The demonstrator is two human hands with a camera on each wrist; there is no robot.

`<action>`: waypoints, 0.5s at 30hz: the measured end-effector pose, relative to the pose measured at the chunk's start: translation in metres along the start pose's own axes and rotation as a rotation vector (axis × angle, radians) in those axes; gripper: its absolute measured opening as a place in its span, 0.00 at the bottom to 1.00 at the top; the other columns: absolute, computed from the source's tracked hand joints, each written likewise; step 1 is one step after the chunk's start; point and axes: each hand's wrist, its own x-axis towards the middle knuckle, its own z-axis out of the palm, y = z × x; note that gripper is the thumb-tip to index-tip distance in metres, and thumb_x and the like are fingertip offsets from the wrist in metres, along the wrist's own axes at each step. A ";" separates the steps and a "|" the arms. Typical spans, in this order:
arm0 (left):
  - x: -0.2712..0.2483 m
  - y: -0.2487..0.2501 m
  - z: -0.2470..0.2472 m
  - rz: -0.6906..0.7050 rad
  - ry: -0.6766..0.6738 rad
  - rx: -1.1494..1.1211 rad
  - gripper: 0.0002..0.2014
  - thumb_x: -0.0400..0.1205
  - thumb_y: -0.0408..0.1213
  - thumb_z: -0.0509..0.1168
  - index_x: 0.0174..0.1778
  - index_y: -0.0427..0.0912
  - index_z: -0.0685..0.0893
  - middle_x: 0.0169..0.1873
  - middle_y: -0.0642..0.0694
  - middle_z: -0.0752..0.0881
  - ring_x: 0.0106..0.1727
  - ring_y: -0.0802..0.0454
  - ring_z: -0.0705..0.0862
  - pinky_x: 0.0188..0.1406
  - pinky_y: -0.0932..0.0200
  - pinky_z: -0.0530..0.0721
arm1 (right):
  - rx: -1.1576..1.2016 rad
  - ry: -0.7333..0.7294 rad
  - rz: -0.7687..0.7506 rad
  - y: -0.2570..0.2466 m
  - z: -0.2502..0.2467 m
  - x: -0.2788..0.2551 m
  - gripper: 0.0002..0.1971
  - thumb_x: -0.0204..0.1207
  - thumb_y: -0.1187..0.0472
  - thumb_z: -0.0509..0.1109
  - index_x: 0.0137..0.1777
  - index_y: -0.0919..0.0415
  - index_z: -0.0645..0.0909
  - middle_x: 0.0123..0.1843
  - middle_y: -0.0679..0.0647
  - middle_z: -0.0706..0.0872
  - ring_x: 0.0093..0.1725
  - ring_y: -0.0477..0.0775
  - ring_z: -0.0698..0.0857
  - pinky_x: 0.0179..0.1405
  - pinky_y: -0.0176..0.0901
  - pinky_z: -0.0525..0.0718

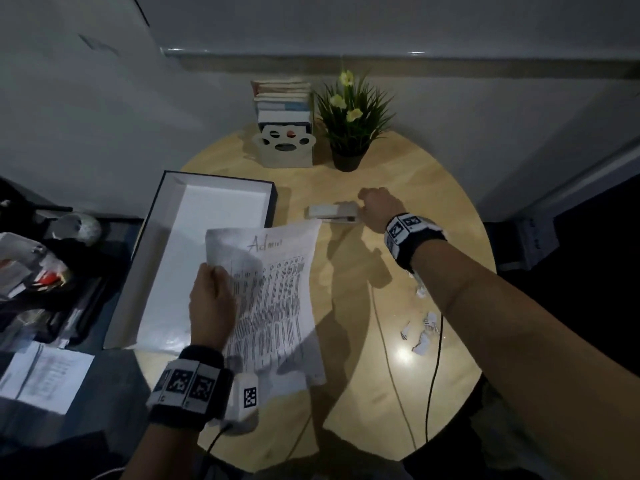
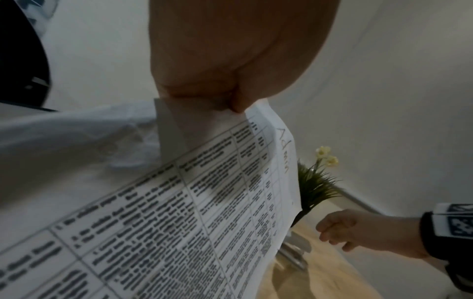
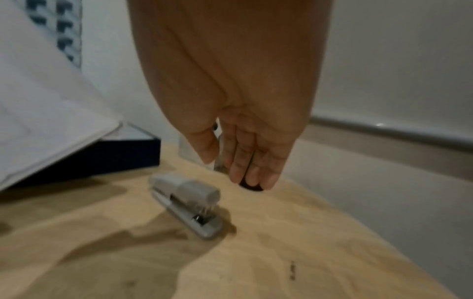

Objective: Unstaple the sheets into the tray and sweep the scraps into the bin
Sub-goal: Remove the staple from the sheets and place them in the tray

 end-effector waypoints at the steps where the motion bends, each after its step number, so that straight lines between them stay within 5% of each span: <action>1: 0.001 -0.005 0.000 -0.018 0.009 0.009 0.13 0.87 0.34 0.50 0.35 0.38 0.65 0.27 0.47 0.70 0.29 0.54 0.68 0.28 0.58 0.66 | -0.015 -0.026 -0.040 -0.004 0.009 0.013 0.21 0.82 0.63 0.59 0.75 0.65 0.66 0.72 0.66 0.73 0.70 0.67 0.72 0.63 0.59 0.79; 5: 0.006 -0.023 0.003 -0.057 0.017 -0.004 0.16 0.87 0.35 0.51 0.31 0.46 0.64 0.26 0.49 0.71 0.27 0.52 0.69 0.27 0.56 0.67 | -0.034 -0.063 -0.175 -0.024 0.045 0.052 0.33 0.79 0.57 0.66 0.81 0.65 0.57 0.79 0.63 0.66 0.75 0.65 0.68 0.71 0.56 0.72; 7: 0.008 -0.026 0.005 -0.063 0.017 0.005 0.17 0.87 0.34 0.51 0.30 0.50 0.62 0.25 0.49 0.70 0.26 0.52 0.69 0.26 0.56 0.67 | -0.071 -0.032 -0.175 -0.029 0.057 0.063 0.30 0.80 0.56 0.64 0.79 0.65 0.61 0.76 0.64 0.70 0.72 0.65 0.71 0.69 0.54 0.71; 12: 0.011 -0.029 0.010 -0.025 -0.013 0.005 0.15 0.86 0.37 0.51 0.31 0.49 0.64 0.26 0.50 0.69 0.27 0.54 0.68 0.27 0.56 0.66 | 0.177 -0.005 -0.099 -0.030 0.052 0.059 0.22 0.78 0.59 0.66 0.68 0.70 0.69 0.65 0.67 0.79 0.62 0.67 0.80 0.52 0.51 0.79; 15: 0.008 -0.018 0.012 0.006 -0.032 -0.015 0.14 0.86 0.40 0.50 0.34 0.42 0.66 0.26 0.50 0.68 0.27 0.55 0.67 0.27 0.56 0.63 | 0.580 0.200 -0.067 -0.021 0.035 0.027 0.17 0.75 0.63 0.71 0.56 0.70 0.68 0.47 0.62 0.82 0.46 0.63 0.82 0.37 0.47 0.70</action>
